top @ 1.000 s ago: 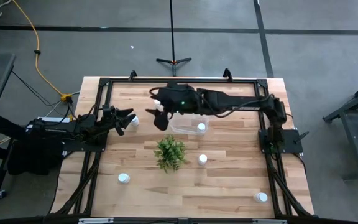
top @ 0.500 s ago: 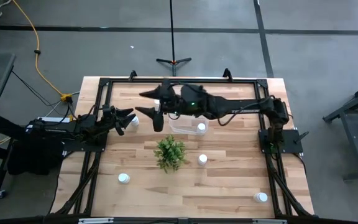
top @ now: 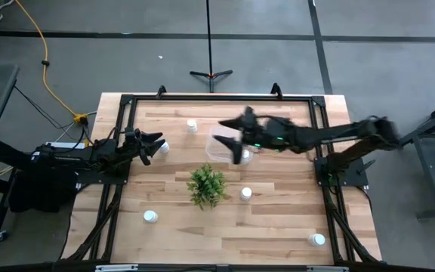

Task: Pick and place pill bottles into a basket
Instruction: Put the white pill bottle in the transparent bin

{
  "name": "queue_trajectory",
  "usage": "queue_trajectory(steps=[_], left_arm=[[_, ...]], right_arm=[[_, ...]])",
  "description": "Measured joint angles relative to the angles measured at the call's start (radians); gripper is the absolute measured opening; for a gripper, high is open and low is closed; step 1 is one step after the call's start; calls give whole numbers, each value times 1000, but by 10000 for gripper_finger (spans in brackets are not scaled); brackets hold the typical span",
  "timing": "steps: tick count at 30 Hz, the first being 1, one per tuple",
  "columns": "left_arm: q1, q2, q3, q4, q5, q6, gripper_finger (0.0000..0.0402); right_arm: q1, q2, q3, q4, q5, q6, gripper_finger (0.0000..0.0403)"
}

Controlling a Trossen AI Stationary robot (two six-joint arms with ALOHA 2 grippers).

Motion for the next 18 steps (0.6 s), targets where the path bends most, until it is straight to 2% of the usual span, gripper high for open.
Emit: queue_trajectory(steps=[7, 11, 18], left_arm=[[0, 0, 0, 0, 10, 9, 262], [0, 0, 0, 0, 9, 10, 262], [0, 0, 0, 0, 3, 20, 262]], right_arm=[[1, -306, -472, 246, -15, 80, 259], [1, -479, -639, 265, -56, 77, 259], [1, -775, -856, 265, -22, 75, 247]])
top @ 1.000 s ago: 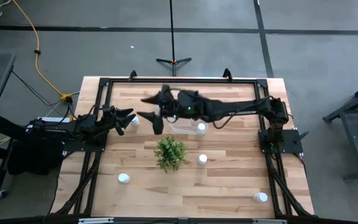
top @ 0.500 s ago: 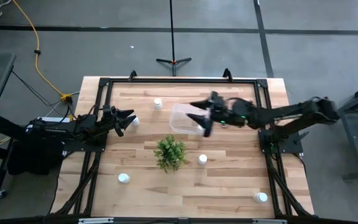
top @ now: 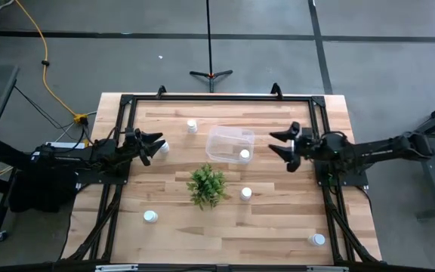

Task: Pick and place pill bottles into a basket
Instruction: Put the white pill bottle in the transparent bin

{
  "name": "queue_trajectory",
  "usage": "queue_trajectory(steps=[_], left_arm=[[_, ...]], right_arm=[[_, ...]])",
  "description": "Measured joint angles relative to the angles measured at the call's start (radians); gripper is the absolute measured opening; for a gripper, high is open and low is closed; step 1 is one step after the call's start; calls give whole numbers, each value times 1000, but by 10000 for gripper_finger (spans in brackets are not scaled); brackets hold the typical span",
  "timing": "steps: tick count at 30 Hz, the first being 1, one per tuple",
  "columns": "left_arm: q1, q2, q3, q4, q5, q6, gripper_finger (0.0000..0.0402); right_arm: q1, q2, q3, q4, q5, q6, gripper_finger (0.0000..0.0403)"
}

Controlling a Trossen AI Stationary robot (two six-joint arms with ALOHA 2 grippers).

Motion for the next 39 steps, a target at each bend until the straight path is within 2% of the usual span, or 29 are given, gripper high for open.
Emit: queue_trajectory(steps=[8, 11, 14, 17, 22, 27, 29, 32, 39], left_arm=[[0, 0, 0, 0, -2, 47, 262], [0, 0, 0, 0, -3, 61, 262], [0, 0, 0, 16, -15, 23, 262], [0, -1, 0, 110, -21, -30, 262], [0, 1, 16, 165, 13, 66, 262], [0, 19, 142, 104, 28, 207, 262], [0, 35, 215, 45, 29, 281, 262], [0, 81, 341, -137, 11, 350, 262], [0, 241, 613, -518, 4, 354, 262]], right_arm=[[0, -247, -170, 2, -4, -69, 178], [0, -305, -179, -76, -2, -90, 153], [0, -334, -179, -115, 9, -85, 135], [0, -343, -179, -117, 10, -56, 126], [0, -342, -179, -150, 23, 29, 122], [0, -342, -179, -160, 43, 84, 123], [-1, -342, -179, -161, 43, 90, 124], [-1, -342, -179, -165, 43, 82, 124], [-1, -341, -179, -165, 77, 70, 124]])
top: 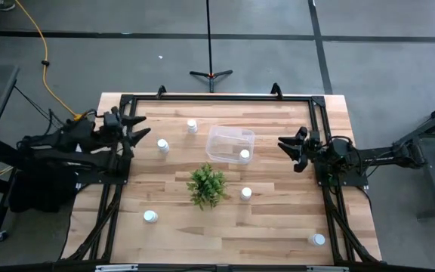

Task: Pick and place pill bottles into a basket
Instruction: Put the white pill bottle in the transparent bin

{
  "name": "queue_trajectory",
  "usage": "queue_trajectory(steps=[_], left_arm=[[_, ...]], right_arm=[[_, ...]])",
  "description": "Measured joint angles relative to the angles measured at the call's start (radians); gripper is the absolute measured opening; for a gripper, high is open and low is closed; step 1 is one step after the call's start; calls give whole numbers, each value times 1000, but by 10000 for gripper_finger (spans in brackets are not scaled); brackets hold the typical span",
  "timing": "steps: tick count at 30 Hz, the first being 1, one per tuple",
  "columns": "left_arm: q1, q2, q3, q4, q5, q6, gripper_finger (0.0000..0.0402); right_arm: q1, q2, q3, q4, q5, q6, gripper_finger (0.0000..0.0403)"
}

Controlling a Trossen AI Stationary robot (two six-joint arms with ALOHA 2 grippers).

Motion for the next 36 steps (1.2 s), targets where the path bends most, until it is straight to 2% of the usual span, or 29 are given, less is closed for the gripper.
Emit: queue_trajectory(steps=[5, 8, 14, 18, 27, 32, 36], left_arm=[[0, 93, 133, -130, 7, -18, 262], [0, 139, 172, -190, 10, -68, 262], [0, 224, 194, -376, 66, -379, 262], [0, 289, 194, -461, 151, -452, 262], [0, 442, 195, -489, 152, -269, 262], [1, 505, 195, -480, 217, -247, 262], [1, 540, 195, -491, 214, -215, 262]], right_arm=[[0, 0, 0, 3, 26, 35, 124], [0, 0, 0, 3, 26, 42, 124], [0, 0, 0, -1, 26, 72, 124], [0, 0, 0, -6, 26, 86, 124], [0, 0, 0, -14, 25, 111, 124], [0, 0, 0, -34, 23, 113, 124], [0, 0, 0, -34, 21, 113, 124]])
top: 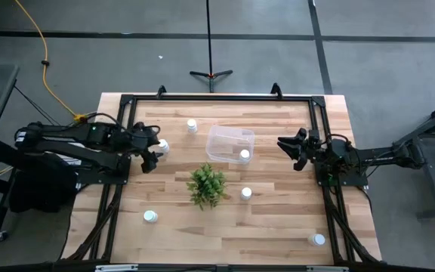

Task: Pick and place pill bottles into a basket
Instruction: Put the white pill bottle in the transparent bin

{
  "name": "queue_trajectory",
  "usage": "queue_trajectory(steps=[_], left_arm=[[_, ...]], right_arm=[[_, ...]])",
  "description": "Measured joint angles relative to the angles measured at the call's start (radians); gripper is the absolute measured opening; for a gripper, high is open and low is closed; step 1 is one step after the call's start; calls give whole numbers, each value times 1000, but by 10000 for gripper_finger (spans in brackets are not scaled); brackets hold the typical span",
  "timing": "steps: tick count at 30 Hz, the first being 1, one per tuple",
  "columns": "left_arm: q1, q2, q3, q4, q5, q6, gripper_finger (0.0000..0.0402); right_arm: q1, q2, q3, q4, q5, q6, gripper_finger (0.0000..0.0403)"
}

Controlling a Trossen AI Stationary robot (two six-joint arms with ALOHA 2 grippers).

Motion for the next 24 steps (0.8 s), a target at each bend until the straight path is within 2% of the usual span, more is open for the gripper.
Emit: queue_trajectory(steps=[5, 8, 11, 14, 17, 21, 24], left_arm=[[69, 39, 0, -9, -27, -12, 262], [162, 74, 0, -26, 38, -19, 262], [272, 120, 0, -36, 161, -20, 262], [372, 177, 1, -60, 270, 17, 262], [436, 233, 3, -57, 326, 89, 262], [481, 281, 3, -47, 334, 152, 262], [489, 304, 3, -49, 319, 145, 262]], right_arm=[[0, 0, 0, 0, 0, 0, 124], [0, 0, 0, 0, 0, 0, 124], [0, 0, 0, 0, 1, 0, 124], [0, 0, 0, 0, 4, 0, 124], [0, 0, 0, 0, 4, 0, 124], [0, 0, 0, 0, 4, 0, 124], [0, 0, 0, 0, 4, 0, 124]])
